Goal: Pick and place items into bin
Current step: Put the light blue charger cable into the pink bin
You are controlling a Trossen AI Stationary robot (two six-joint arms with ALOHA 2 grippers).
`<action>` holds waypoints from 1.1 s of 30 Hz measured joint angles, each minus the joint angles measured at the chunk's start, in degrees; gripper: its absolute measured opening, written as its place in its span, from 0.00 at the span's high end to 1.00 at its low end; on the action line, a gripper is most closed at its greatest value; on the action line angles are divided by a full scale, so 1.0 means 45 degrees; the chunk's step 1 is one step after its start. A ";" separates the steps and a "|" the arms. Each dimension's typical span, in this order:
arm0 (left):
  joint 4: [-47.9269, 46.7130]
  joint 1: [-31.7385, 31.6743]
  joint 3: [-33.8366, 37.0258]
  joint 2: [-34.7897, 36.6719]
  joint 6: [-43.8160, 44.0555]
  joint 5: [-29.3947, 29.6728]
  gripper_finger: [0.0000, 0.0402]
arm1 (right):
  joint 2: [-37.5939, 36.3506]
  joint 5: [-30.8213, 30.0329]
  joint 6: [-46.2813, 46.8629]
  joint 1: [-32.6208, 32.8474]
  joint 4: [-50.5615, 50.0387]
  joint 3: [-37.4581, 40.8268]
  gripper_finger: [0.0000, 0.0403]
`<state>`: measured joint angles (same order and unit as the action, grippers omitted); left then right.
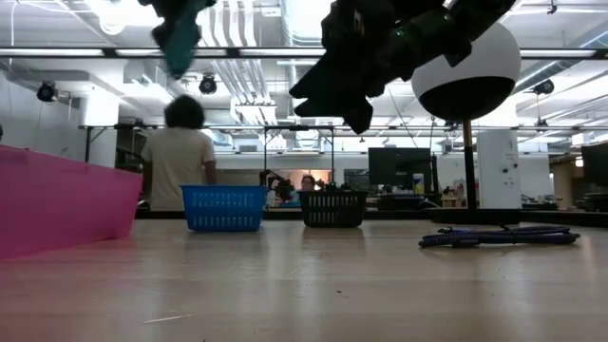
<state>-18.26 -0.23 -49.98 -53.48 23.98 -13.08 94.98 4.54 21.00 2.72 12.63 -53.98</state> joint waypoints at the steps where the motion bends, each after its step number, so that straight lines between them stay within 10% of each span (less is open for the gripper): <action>1: -0.0787 0.0009 0.0000 0.0196 0.0205 0.0005 0.94 | 0.0000 0.0002 0.0008 0.0000 -0.0104 0.0000 0.65; 16: -0.8809 -0.0005 0.0203 -0.0185 0.2314 -0.0235 0.94 | -0.0010 0.0133 0.0372 -0.0003 0.0203 0.0000 0.66; 33: -0.8948 0.0898 0.0204 -0.4037 0.1493 -0.2710 0.86 | -0.0015 0.0092 0.0328 0.0000 0.0192 0.0000 0.67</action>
<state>-58.52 3.81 -49.06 -71.64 30.70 -25.28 94.91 4.95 22.48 2.72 13.50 -53.98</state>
